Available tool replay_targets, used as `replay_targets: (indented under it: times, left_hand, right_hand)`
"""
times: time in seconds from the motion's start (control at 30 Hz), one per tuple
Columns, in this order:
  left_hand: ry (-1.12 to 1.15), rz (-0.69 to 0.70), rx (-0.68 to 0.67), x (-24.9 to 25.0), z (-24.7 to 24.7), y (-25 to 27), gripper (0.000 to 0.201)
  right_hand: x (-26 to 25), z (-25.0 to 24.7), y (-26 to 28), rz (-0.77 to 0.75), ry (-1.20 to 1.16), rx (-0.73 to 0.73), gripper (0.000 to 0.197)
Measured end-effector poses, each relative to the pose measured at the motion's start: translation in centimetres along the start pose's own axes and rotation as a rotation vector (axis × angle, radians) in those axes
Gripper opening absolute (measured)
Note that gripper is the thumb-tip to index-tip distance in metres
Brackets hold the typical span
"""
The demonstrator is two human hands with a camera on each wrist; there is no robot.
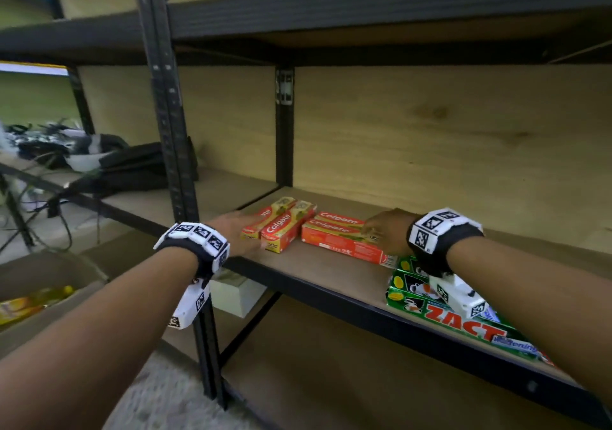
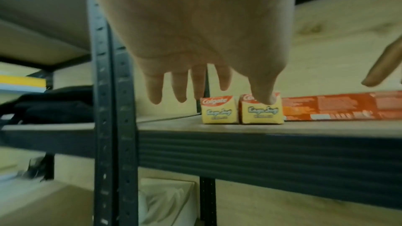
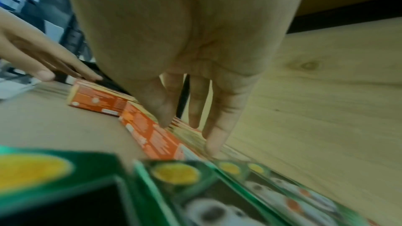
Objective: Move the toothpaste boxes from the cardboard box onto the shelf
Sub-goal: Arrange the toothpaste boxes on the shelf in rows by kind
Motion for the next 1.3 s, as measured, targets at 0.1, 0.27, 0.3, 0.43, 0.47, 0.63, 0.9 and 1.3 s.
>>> replay_targets:
  times: [0.1,0.27,0.3,0.43,0.47,0.63,0.9,1.3]
  left_hand:
    - [0.114,-0.119,0.005,-3.3,0.7,0.8,0.082]
    - [0.189,-0.137,0.027,-4.8,0.9,0.6,0.074]
    - [0.181,-0.131,0.014,-4.8,0.9,0.6,0.074]
    - [0.159,-0.075,0.033,-4.7,0.6,0.9,0.070]
    - [0.147,-0.056,0.041,-4.7,0.6,0.8,0.069]
    - [0.128,-0.028,0.017,-5.1,0.4,0.0,0.065]
    - [0.108,-0.035,-0.009,-5.6,-0.1,-0.4,0.055]
    - [0.171,-0.071,0.014,-5.1,-0.1,0.1,0.064]
  right_hand:
    - [-4.8,-2.5,0.1,-0.111,-0.007,0.104,0.052]
    - [-10.1,-4.3,-2.1,-0.181,-0.090,0.146,0.059]
    - [-10.8,-4.5,-2.8,-0.180,-0.097,0.157,0.061]
    - [-12.6,-4.8,-4.9,-0.185,-0.121,0.151,0.074]
    - [-12.9,-4.9,-5.3,-0.195,-0.130,0.150,0.073]
    - [-14.4,-5.0,-6.2,-0.225,-0.194,0.162,0.053]
    - [-14.2,-4.6,-4.2,-0.316,-0.302,0.182,0.037]
    - [-15.7,-7.4,-2.7,-0.439,-0.150,0.375,0.036]
Point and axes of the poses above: each hand's wrist, its own y-axis away from the middle knuckle, its own z-axis out of the palm, x = y × z, the point moved 8 cm from there along -y, towards the middle knuckle, and after that the axes turned 15 degrees about y, right-handed, at the moved point
